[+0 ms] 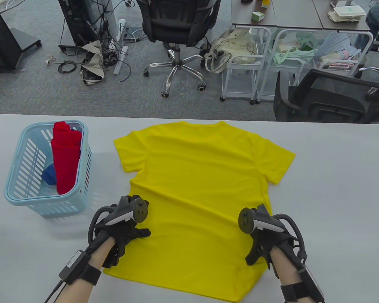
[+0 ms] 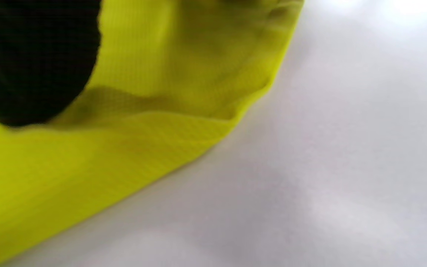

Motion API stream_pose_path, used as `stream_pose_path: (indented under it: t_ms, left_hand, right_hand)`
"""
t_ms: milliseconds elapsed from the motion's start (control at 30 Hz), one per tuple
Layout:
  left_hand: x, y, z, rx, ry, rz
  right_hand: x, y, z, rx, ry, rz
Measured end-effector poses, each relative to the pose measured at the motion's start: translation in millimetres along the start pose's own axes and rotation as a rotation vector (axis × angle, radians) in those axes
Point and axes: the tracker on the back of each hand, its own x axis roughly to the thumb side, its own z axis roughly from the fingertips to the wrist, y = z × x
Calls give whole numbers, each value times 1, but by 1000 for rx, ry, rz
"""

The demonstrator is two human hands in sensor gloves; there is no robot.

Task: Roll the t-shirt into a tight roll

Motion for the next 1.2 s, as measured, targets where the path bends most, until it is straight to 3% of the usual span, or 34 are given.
stream_pose_path:
  t_ms: [67,133,233,300,400,467,533,600,667,800,933,1133,1200]
  left_hand:
    - [7,9,16,69,5,-137]
    - [8,19,27,201,39,-133]
    - [2,19,24,232,40,-37]
    - [-1,8,12,160,28,-20]
    - [0,-4,1,74,17,-36]
    - [2,1,5,125,20,-49]
    - [6,9,12,181,20,-46]
    - [9,11,16,275,19,-56]
    - [12,9,14,332,35,-80]
    - [13,3,4,214,6,-64]
    - [16,18,12,310,50,-97]
    - [14,3,1,211,26,-58]
    - [11,-1,-1,188,25,-44]
  right_hand:
    - [-3,-2,2,-13,33,11]
    - [-5,-7,4,-40,66,7]
    - [-7,-14,9,-124,141,5]
    - [-7,-14,10,-166,105,-77]
    - [-1,-6,2,-122,-6,-218]
    - [2,0,-6,-57,-13,-188]
    - [-4,-2,-11,-62,40,-79]
    - [-12,-5,-11,-52,50,-152]
    - [-22,-7,-8,-47,91,-111]
    - [-25,-4,2,-49,85,-104]
    - [-16,-2,-2,-58,53,-132]
    - [7,-9,5,-67,74,33]
    - [7,-14,7,-87,64,2]
